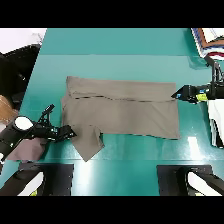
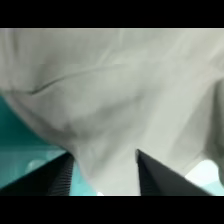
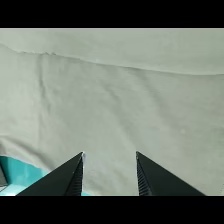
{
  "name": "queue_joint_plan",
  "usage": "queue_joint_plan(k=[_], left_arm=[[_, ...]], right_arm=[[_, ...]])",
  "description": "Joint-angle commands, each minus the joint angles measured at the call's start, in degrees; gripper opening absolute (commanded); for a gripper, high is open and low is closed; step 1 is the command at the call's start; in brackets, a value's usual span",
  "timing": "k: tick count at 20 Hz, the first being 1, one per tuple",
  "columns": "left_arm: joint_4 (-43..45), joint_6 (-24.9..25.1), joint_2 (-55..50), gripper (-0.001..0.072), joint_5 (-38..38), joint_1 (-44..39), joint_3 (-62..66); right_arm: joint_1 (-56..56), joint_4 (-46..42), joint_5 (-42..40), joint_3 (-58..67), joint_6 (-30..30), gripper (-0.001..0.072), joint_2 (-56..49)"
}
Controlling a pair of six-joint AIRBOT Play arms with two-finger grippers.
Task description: Fold the shirts.
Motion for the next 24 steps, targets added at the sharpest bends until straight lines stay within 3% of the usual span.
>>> queue_joint_plan(k=[1, 4, 7, 9, 15, 20, 21, 24], left_arm=[[-2.3, 0.6, 0.0, 0.0024, 1.7, 0.1, -0.5], [-2.2, 0.7, 0.2, 0.0024, -2.4, 0.1, 1.1], [-1.9, 2.2, 0.2, 0.0024, -6.1, 0.1, 4.9], [-2.0, 3.2, 0.2, 0.0024, -6.8, 0.1, 7.1], [-2.0, 3.6, 0.2, 0.0024, -5.7, 0.1, 9.8], [-2.0, 3.6, 0.2, 0.0025, -6.2, 0.1, 9.8], [-2.0, 3.6, 0.2, 0.0025, -6.2, 0.1, 9.8], [-1.8, 3.5, 0.2, 0.0024, -8.4, 0.1, 9.8]], right_arm=[[-0.5, -0.2, 0.7, 0.0, 0.0, 0.0378, 0.0], [-4.5, -1.9, 3.7, 0.0, 0.0, 0.0378, 0.0], [-10.1, -10.1, 9.4, -2.3, 0.1, 0.0378, 0.8], [-15.1, -14.1, 8.8, -8.8, 0.1, 0.0380, 3.0], [-23.4, -12.0, 4.3, -27.9, -0.1, 0.0390, 0.2], [-23.4, -2.5, 0.5, -29.6, -3.0, 0.0378, -5.4], [-23.4, -2.5, 0.6, -29.6, -3.1, 0.0346, -5.9], [-23.4, -2.5, 1.2, -29.6, -5.4, 0.0054, -4.2]])
